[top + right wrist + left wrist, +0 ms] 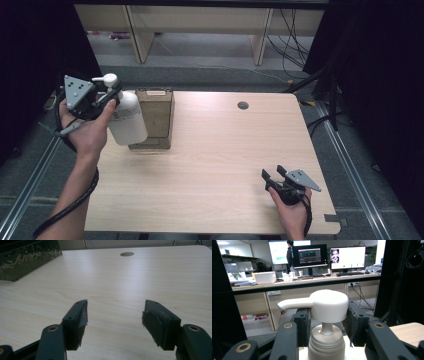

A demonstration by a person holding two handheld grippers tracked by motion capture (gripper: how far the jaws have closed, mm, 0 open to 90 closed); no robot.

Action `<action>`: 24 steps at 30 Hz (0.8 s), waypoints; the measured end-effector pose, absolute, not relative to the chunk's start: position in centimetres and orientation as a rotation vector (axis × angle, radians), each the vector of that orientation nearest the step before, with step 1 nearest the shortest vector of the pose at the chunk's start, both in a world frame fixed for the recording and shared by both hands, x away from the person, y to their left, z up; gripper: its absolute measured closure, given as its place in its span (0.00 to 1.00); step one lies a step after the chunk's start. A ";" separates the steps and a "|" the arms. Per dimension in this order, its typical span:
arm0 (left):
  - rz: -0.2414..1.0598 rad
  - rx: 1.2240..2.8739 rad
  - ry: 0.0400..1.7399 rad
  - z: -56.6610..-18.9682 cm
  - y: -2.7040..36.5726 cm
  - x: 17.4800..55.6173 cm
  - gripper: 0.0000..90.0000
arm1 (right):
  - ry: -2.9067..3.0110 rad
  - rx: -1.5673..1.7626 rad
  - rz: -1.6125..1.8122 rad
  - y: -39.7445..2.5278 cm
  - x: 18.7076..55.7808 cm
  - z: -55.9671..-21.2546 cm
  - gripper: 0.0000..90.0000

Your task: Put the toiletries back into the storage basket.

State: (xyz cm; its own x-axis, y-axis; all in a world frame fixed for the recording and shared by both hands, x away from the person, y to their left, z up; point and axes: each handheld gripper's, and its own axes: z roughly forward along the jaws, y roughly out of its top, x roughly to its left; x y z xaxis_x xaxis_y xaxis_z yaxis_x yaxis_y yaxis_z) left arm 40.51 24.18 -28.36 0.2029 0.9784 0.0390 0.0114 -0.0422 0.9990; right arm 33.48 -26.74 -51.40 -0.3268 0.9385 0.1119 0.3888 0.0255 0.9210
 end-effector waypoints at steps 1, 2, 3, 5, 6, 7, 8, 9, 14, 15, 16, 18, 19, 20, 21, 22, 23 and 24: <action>1.080 1.339 1.048 -28.3 24.2 40.6 0.66 | 1.764 1.370 1.298 -26.6 33.4 -51.4 0.41; 1.083 1.336 1.050 -28.2 24.3 40.7 0.66 | 1.763 1.370 1.298 -26.6 33.4 -51.4 0.41; 1.085 1.335 1.051 -28.2 24.3 40.8 0.66 | 1.763 1.371 1.298 -26.6 33.4 -51.4 0.41; 1.087 1.331 1.051 -28.1 24.4 41.0 0.66 | 1.762 1.371 1.298 -26.6 33.4 -51.4 0.41; 1.088 1.332 1.049 -28.0 24.4 41.1 0.66 | 1.763 1.371 1.298 -26.6 33.4 -51.4 0.41; 1.088 1.332 1.050 -28.0 24.4 41.2 0.66 | 1.759 1.353 1.286 -26.7 33.5 -51.4 0.41; 1.088 1.332 1.048 -27.9 24.4 41.3 0.66 | 1.748 1.392 1.320 -26.5 33.4 -51.4 0.41; 1.088 1.334 1.049 -27.9 24.5 41.4 0.66 | 1.761 1.353 1.284 -26.7 33.5 -51.4 0.41; 1.087 1.335 1.047 -27.7 24.5 42.0 0.66 | 1.753 1.349 1.303 -26.7 33.5 -51.4 0.41; 1.087 1.336 1.047 -27.7 24.5 42.1 0.66 | 1.752 1.349 1.302 -26.7 33.5 -51.4 0.41; 1.088 1.336 1.045 -27.6 24.4 42.3 0.66 | 1.752 1.348 1.302 -26.7 33.5 -51.4 0.41; 1.090 1.339 1.039 -27.6 24.4 42.5 0.66 | 1.760 1.352 1.286 -26.7 33.5 -51.4 0.41; 1.091 1.341 1.035 -27.6 24.3 42.6 0.66 | 1.751 1.351 1.297 -26.7 33.5 -51.4 0.41; 1.090 1.343 1.028 -27.6 24.2 42.8 0.66 | 1.752 1.349 1.302 -26.7 33.5 -51.4 0.41; 1.088 1.348 1.025 -27.6 24.2 42.9 0.66 | 1.752 1.349 1.302 -26.7 33.5 -51.4 0.41; 1.087 1.347 1.023 -27.6 24.1 43.0 0.66 | 1.752 1.349 1.302 -26.7 33.5 -51.4 0.41; 1.083 1.349 1.022 -27.7 24.1 43.2 0.66 | 1.752 1.348 1.303 -26.7 33.5 -51.4 0.41; 1.079 1.348 1.020 -27.7 24.0 43.3 0.66 | 1.750 1.350 1.301 -26.7 33.5 -51.4 0.41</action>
